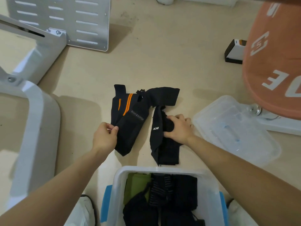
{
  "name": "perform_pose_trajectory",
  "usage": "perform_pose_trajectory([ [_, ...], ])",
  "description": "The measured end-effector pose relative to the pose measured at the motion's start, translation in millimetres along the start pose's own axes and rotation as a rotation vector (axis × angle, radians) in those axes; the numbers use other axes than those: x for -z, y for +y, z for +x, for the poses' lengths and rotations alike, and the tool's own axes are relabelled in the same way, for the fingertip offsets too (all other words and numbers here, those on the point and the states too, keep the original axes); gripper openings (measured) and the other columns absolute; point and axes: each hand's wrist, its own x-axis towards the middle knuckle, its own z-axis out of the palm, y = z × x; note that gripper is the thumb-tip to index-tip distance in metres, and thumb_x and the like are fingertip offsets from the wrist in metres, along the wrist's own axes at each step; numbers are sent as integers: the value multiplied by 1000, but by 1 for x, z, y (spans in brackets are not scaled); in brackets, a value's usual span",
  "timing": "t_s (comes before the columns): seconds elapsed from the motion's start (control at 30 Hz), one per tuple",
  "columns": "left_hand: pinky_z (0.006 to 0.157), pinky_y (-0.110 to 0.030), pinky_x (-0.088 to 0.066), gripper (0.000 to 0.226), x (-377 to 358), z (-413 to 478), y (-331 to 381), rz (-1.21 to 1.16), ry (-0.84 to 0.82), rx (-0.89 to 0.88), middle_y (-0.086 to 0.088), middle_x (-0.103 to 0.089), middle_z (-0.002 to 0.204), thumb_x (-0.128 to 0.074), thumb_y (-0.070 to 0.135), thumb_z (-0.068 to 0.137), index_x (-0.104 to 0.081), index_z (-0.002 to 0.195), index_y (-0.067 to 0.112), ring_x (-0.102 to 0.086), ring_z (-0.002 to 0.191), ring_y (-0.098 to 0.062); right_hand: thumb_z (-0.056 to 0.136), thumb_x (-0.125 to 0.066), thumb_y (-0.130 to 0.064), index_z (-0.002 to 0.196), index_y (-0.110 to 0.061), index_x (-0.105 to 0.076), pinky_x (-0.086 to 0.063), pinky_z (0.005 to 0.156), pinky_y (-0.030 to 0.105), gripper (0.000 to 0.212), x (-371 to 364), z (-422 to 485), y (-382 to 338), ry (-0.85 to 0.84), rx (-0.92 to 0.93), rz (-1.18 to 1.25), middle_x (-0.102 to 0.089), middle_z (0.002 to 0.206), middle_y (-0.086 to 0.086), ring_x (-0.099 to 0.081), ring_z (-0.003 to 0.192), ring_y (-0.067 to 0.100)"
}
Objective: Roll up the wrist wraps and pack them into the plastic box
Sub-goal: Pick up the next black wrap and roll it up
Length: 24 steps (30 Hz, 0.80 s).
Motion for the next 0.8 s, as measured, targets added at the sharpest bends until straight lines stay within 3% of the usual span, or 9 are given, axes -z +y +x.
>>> perform_pose_trajectory([
  [0.1, 75, -35, -45, 16, 0, 2, -6, -30, 1, 21, -8, -67, 101, -57, 27, 103, -53, 88, 20, -62, 90, -28, 81, -80, -44, 143, -29, -47, -44, 97, 41, 72, -12, -1, 6, 42, 46, -40, -50, 129, 6, -47, 116, 32],
  [0.2, 75, -35, -44, 16, 0, 2, -8, -58, -2, 22, -7, -68, 101, -56, 27, 103, -54, 89, 19, -61, 88, -25, 85, -79, -28, 115, -19, -67, -51, 82, 35, 33, -7, -6, 21, 81, 18, 58, -66, 106, 7, -63, 100, 28],
  [0.27, 74, -35, -44, 17, 1, 1, -9, -80, -1, 34, -7, -68, 101, -56, 27, 103, -54, 88, 20, -61, 88, -25, 89, -73, -25, 108, -20, -70, -52, 76, 34, 21, 8, -14, 30, 121, -36, -69, -70, 96, 5, -65, 93, 27],
  [0.33, 72, -33, -43, 16, 3, 0, -9, -118, -28, 44, -6, -66, 103, -57, 27, 103, -55, 89, 19, -60, 89, -23, 91, -65, -26, 114, -22, -67, -45, 80, 37, 23, 25, -23, 38, 169, -75, -332, -70, 97, 4, -58, 100, 28],
  [0.4, 69, -28, -45, 13, 5, -4, -8, -201, -122, 34, -5, -68, 103, -61, 24, 102, -60, 94, 15, -63, 90, -20, 90, -61, -30, 120, -25, -66, -35, 86, 40, 31, 35, -27, 34, 234, -79, -382, -68, 106, 1, -48, 110, 30],
  [0.5, 71, -18, -52, 12, 7, -15, -4, -297, -347, -32, -3, -76, 99, -68, 22, 99, -70, 105, 12, -72, 90, -15, 86, -63, -57, 128, -29, -65, -39, 102, 44, 50, 32, -24, 3, 122, -75, 129, -70, 116, -4, -48, 122, 27],
  [0.57, 76, -18, -56, 13, 5, -21, -2, -306, -471, -62, 1, -79, 100, -67, 17, 99, -75, 109, 16, -75, 95, -12, 81, -67, -66, 132, -27, -60, -41, 103, 47, 64, 16, -19, -18, -8, -75, 215, -71, 109, -6, -51, 119, 24],
  [0.7, 77, -24, -56, 12, 3, -23, 5, -313, -491, -73, -3, -79, 96, -64, 16, 100, -75, 105, 12, -75, 92, -16, 87, -77, -36, 130, -21, -61, -40, 103, 45, 48, 1, -11, -20, 13, -112, 147, -71, 92, -3, -61, 110, 25],
  [0.8, 76, -26, -56, 12, 9, -24, 9, -321, -485, -82, -2, -78, 93, -63, 16, 101, -73, 103, 10, -75, 90, -17, 84, -80, -37, 137, -18, -56, -44, 105, 45, 61, 11, -17, -13, -88, -138, 266, -66, 102, -3, -61, 111, 25],
])
